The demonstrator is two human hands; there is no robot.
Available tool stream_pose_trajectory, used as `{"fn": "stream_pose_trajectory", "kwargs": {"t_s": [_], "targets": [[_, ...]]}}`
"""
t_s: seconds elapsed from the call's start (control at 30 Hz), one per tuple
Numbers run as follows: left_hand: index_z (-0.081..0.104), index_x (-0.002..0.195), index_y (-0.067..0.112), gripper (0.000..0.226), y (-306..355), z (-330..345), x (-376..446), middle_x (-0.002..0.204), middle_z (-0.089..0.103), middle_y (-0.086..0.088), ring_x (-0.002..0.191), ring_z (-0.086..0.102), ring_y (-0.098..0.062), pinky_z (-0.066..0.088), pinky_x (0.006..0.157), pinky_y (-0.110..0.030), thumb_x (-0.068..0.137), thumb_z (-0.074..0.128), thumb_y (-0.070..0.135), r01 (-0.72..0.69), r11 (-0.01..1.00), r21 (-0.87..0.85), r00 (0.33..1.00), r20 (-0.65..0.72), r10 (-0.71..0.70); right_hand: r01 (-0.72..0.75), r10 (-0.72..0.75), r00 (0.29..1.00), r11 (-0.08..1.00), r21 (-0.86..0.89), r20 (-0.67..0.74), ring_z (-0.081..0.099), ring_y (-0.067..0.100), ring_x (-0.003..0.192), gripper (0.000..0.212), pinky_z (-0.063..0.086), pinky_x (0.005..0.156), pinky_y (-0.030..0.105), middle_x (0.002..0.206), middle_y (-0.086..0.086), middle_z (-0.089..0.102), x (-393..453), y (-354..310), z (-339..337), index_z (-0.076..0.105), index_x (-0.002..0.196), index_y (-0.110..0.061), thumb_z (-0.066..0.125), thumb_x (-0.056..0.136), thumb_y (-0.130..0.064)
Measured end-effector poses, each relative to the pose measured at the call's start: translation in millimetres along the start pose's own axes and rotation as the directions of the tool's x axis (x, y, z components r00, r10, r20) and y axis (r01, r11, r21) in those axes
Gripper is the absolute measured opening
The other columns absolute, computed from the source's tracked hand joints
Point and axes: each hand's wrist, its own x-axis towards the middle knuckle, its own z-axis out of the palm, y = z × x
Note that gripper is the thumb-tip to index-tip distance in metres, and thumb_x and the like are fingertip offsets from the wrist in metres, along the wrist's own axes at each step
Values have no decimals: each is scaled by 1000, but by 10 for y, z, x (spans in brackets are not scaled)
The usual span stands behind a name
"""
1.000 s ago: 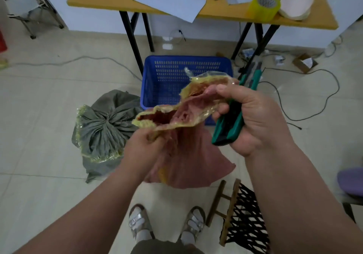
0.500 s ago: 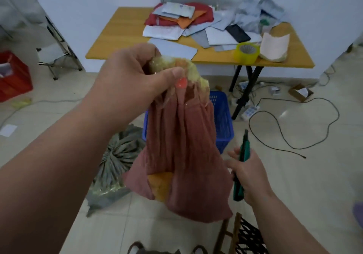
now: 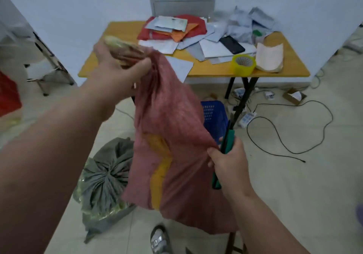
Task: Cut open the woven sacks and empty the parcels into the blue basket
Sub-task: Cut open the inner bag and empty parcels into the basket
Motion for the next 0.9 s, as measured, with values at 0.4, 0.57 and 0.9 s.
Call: {"fn": "stream_pose_trajectory", "kwargs": {"t_s": [0.4, 0.57, 0.9], "targets": [[14, 147, 16, 87, -1804, -679, 713, 121, 57, -19, 99, 67, -24, 55, 87, -47, 85, 71, 33, 454, 852, -261, 840, -194, -507, 76, -29, 991, 924, 375, -130, 62, 17, 52, 26, 53, 63, 35, 65, 4, 60, 661, -843, 864, 48, 93, -17, 60, 88, 6], [33, 117, 25, 54, -1750, -234, 556, 127, 45, -6, 115, 55, -20, 50, 96, -43, 82, 73, 36, 158, 986, -58, 967, -192, -167, 115, 6, 969, 877, 467, -248, 70, 18, 60, 24, 59, 72, 36, 66, 1, 64, 921, -911, 1002, 47, 95, -15, 60, 90, 5], [37, 142, 26, 80, -2217, 1180, 357, 143, 26, -6, 131, 34, -31, 34, 108, -34, 75, 71, 53, 208, 814, 543, 906, 207, -369, -12, 132, 979, 794, 608, -153, 73, 24, 64, 24, 58, 68, 32, 92, 17, 64, 1424, -959, 1210, 48, 94, -13, 62, 88, 5]]}}
